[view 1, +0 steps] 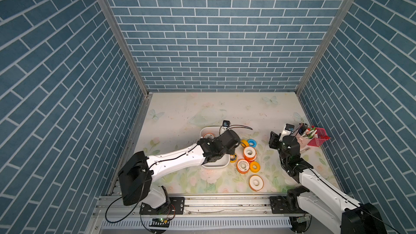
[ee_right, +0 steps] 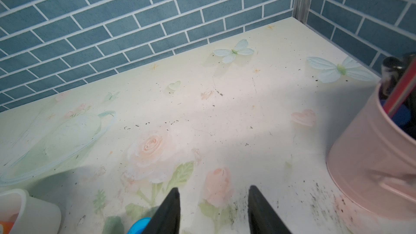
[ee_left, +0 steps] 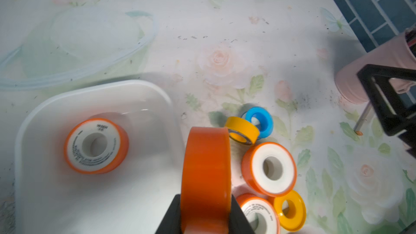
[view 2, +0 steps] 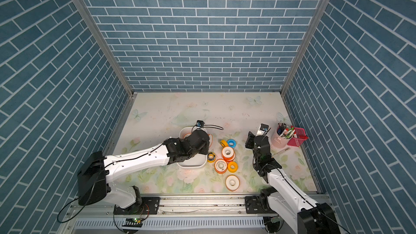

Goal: Put the sealing tape into the storage box
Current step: Pick up the sealing tape at the center of the board, then place the sealing tape in the storage box.

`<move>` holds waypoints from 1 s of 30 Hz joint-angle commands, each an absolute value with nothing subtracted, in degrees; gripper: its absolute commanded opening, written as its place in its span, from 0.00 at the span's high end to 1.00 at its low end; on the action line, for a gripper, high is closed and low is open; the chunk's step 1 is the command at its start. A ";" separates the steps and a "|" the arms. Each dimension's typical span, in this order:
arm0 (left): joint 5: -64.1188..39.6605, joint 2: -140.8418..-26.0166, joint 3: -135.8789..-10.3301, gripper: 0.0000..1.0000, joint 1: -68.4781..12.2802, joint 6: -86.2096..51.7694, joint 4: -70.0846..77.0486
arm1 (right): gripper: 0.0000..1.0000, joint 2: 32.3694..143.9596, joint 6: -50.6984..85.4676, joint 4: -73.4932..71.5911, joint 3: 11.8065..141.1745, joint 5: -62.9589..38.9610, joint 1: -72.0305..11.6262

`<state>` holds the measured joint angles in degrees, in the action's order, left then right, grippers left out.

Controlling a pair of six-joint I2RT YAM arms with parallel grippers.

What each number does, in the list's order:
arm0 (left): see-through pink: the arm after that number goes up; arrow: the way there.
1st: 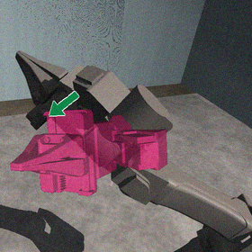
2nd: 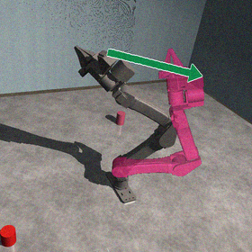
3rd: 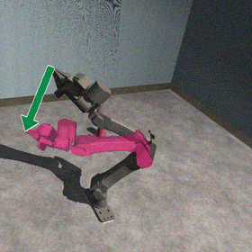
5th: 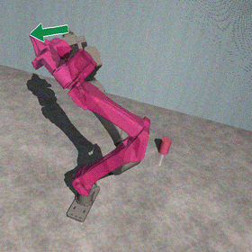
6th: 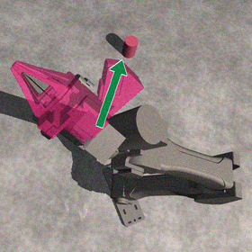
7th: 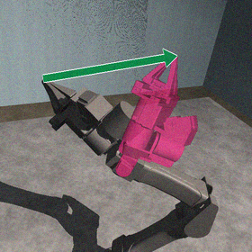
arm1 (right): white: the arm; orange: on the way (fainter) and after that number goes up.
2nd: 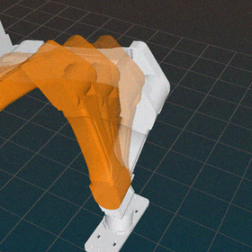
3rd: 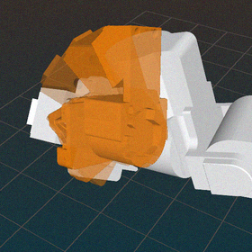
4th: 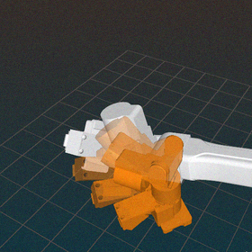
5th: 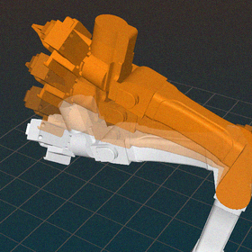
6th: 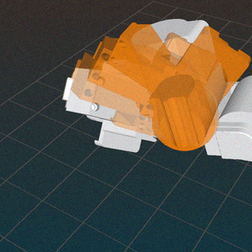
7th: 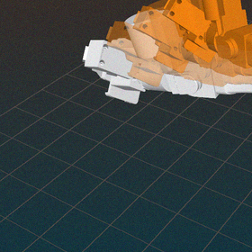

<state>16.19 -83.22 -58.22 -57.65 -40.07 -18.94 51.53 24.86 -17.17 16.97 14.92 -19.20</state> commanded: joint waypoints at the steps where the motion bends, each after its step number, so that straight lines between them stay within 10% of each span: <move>1: 9.47 -78.56 -51.60 0.76 -52.71 -39.71 -14.93 | 0.51 51.80 25.88 -17.94 16.79 14.61 -18.98; 23: -7.65 -81.90 -38.58 0.73 -43.33 -39.90 1.03 | 0.51 52.47 25.84 -18.05 16.97 14.31 -18.90; 30: -6.97 -84.25 -38.92 0.53 -42.37 -39.42 1.36 | 0.51 53.60 25.76 -17.92 17.53 14.15 -18.92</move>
